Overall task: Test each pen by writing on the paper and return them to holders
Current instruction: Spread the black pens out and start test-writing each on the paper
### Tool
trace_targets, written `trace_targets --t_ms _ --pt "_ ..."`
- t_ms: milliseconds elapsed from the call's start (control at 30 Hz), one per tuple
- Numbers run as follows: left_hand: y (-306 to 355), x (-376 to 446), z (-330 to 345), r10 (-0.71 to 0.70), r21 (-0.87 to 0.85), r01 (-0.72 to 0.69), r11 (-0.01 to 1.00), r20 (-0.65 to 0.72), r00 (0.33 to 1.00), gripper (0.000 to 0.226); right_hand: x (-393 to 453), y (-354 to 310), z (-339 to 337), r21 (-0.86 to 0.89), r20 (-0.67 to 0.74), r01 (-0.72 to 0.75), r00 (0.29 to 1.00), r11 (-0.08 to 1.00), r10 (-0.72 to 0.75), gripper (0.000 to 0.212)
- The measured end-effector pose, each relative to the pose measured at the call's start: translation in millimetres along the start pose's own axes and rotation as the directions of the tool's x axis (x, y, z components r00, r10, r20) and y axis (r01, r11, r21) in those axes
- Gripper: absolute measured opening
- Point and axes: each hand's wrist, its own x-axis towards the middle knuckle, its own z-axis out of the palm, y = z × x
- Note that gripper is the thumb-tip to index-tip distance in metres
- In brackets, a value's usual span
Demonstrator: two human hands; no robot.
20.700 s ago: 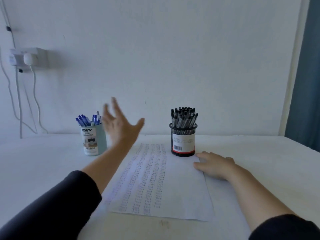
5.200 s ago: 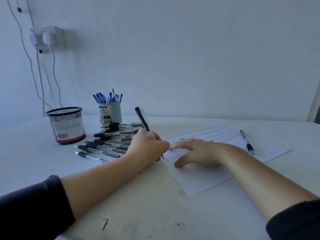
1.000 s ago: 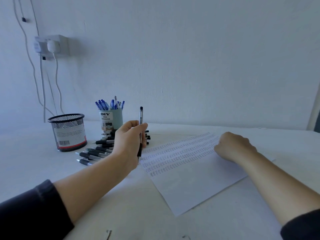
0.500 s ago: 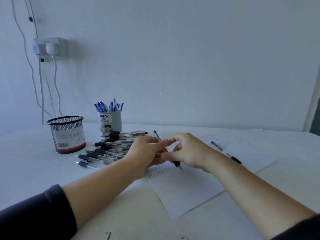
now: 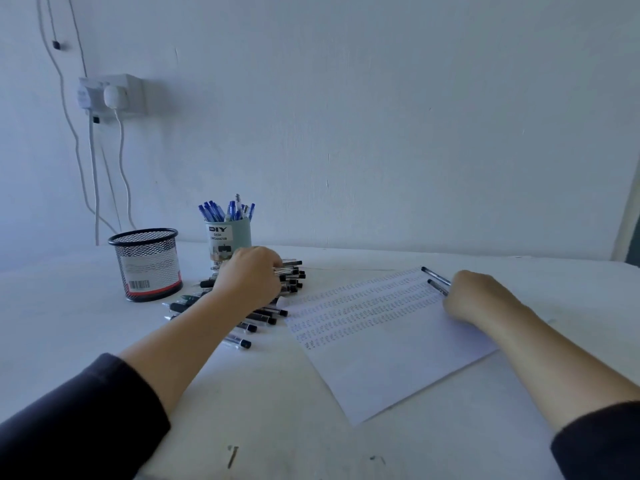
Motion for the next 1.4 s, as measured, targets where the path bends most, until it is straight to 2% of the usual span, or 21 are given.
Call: trace_targets --t_ms 67,167,233,300,467,567,667,733,800,867,933,1033,1100,1200,1300,1400 --pt "-10 4 6 -0.032 0.110 0.028 0.994 0.040 0.999 0.032 3 3 0 0.008 -0.011 0.015 1.000 1.000 -0.015 0.008" --pt "-14 7 12 -0.032 0.155 0.031 0.987 0.008 0.999 0.035 2 2 -4 0.042 -0.054 0.023 0.998 0.999 -0.021 0.003" --pt "-15 8 12 -0.011 0.185 0.018 0.983 -0.037 0.999 0.037 3 6 -8 0.069 -0.085 -0.001 0.996 0.998 0.007 0.016" --pt "-15 8 13 0.015 0.225 -0.001 0.974 -0.060 0.998 0.036 5 21 -14 0.072 -0.121 -0.064 0.990 0.995 0.073 0.020" --pt "-12 11 21 0.102 0.338 -0.076 0.938 -0.061 0.993 0.033 6 77 -28 -0.049 -0.156 -0.332 0.934 0.942 0.321 0.037" --pt "-10 13 25 0.118 0.394 -0.096 0.914 -0.033 0.992 0.032 5 97 -25 -0.108 -0.120 -0.369 0.927 0.923 0.356 0.037" --pt "-5 11 24 0.105 0.397 -0.094 0.913 -0.007 0.994 0.035 3 97 -21 -0.186 -0.087 -0.346 0.938 0.920 0.335 0.044" --pt "-3 8 21 0.113 0.432 -0.108 0.895 0.013 0.993 0.038 3 91 -20 -0.217 -0.085 -0.305 0.952 0.927 0.293 0.051" --pt "-3 5 19 0.116 0.429 -0.096 0.898 -0.021 0.993 0.040 4 84 -19 -0.159 -0.059 -0.166 0.986 0.973 0.159 0.055" --pt "0 3 15 0.095 0.260 -0.059 0.964 -0.128 0.987 0.036 3 74 -20 -0.058 0.055 0.096 0.994 0.994 -0.093 0.057" --pt "4 2 12 0.091 0.067 -0.078 0.995 -0.233 0.968 0.033 -5 61 -20 0.034 0.166 0.282 0.945 0.959 -0.284 0.055" --pt "14 2 7 0.105 -0.048 -0.123 0.991 -0.275 0.956 0.031 -11 49 -17 0.158 0.252 0.288 0.913 0.945 -0.320 0.045" --pt "23 1 3 0.116 -0.025 -0.125 0.992 -0.237 0.964 0.027 -13 44 -17 0.154 0.268 0.293 0.907 0.944 -0.325 0.043" --pt "41 -2 -5 0.094 0.013 -0.093 0.996 -0.105 0.990 0.023 -18 38 -24 0.095 0.293 0.359 0.881 0.928 -0.371 0.045" --pt "57 2 -14 0.112 -0.189 -0.109 0.976 0.003 0.994 0.037 -26 35 -34 0.136 0.336 0.417 0.834 0.899 -0.438 0.040" --pt "76 5 -18 0.120 -0.424 -0.067 0.903 0.099 0.988 0.042 -25 37 -42 0.267 0.342 0.449 0.783 0.853 -0.519 0.015"
